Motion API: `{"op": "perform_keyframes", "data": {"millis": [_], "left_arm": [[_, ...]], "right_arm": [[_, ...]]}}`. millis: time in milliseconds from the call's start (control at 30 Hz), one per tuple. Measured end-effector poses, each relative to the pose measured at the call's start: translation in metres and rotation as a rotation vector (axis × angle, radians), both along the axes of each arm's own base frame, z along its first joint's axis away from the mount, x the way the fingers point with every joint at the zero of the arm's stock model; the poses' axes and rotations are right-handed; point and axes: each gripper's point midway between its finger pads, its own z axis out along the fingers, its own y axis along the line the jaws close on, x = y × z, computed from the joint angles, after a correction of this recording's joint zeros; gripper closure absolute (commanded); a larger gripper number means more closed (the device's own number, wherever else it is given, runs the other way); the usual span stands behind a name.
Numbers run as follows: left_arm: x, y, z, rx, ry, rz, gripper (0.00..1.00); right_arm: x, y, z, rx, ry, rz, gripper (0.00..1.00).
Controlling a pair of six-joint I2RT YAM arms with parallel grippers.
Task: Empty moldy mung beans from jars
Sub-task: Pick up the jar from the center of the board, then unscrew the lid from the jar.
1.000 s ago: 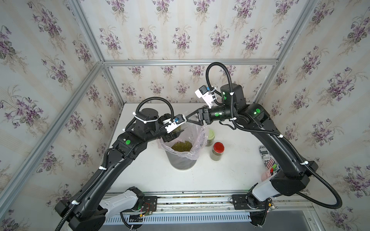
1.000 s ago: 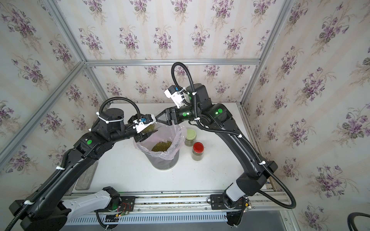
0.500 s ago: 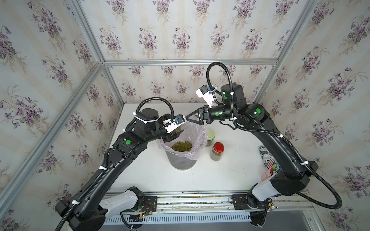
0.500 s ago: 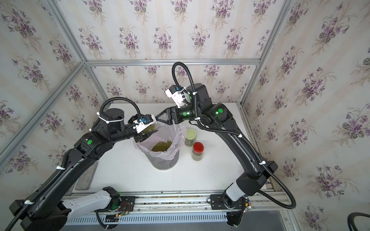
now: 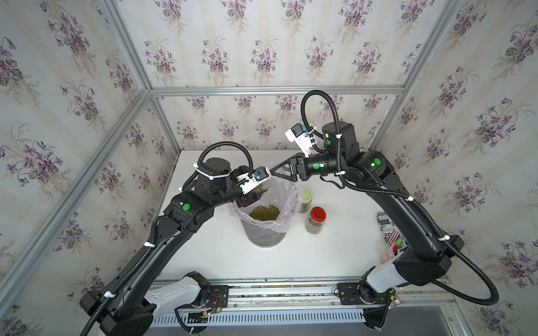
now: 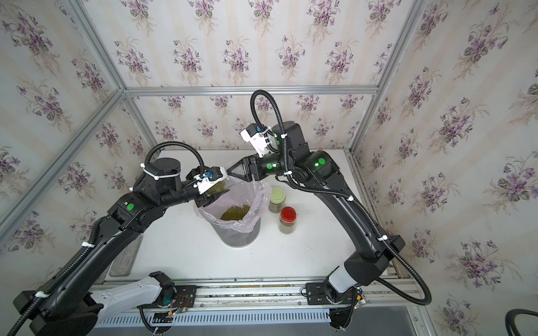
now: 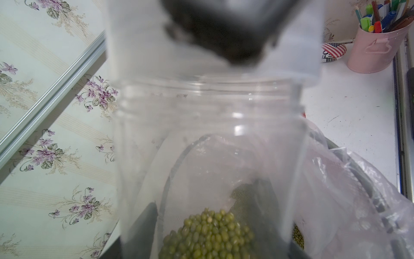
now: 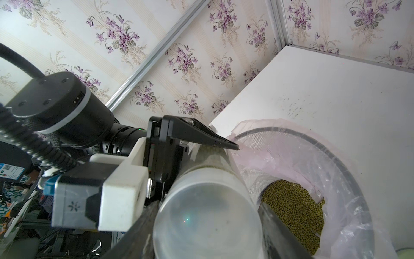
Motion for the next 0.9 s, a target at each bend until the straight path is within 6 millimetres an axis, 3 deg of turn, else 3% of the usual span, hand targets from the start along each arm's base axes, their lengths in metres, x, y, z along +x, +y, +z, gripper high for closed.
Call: {"op": "perform_keyframes", "data": {"millis": [433,900], "left_arm": [[-0.0005,-0.0013,0.0010,-0.004,-0.003,-0.007,0.32],[-0.0023,-0.0022,0.0006,-0.004,0.000,-0.016,0.33]], "right_arm": [[-0.0033,-0.0030,0.0024,0.006,-0.003,0.004,0.44],[-0.0067,-0.0026,0.0000,0.025,-0.022,0.039,0.44]]}}
